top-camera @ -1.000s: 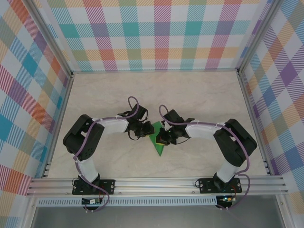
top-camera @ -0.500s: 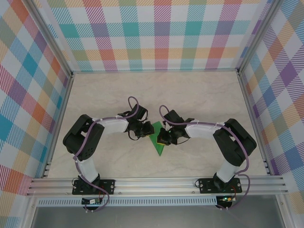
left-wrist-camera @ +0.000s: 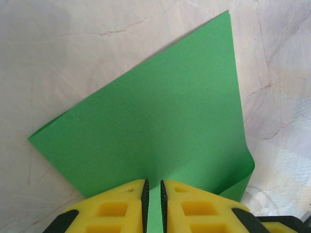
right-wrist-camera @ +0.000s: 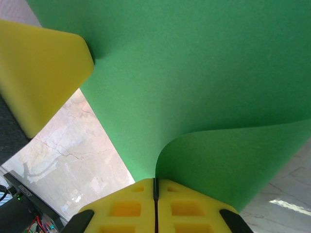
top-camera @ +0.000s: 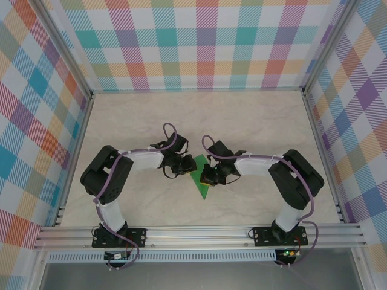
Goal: Fold a paper plane with a square sheet of paper (pick it up from the middle)
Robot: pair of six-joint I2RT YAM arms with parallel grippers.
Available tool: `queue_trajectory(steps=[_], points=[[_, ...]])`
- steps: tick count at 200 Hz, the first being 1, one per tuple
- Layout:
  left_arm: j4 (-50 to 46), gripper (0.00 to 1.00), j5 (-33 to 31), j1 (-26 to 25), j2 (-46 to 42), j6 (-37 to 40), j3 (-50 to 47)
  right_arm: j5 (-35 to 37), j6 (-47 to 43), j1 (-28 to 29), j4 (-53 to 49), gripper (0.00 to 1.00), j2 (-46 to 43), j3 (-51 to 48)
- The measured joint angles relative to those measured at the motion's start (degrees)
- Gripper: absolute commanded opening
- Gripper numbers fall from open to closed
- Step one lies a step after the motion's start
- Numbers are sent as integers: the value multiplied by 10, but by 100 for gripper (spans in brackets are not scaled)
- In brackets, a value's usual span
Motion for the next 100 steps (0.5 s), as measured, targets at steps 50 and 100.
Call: queue_trajectory(steps=[50,100], points=[[0,17,1,0,0,0,0,0,-2,0,0,7,3,0],[0,17,1,0,0,0,0,0,-2,0,1,7,5,0]])
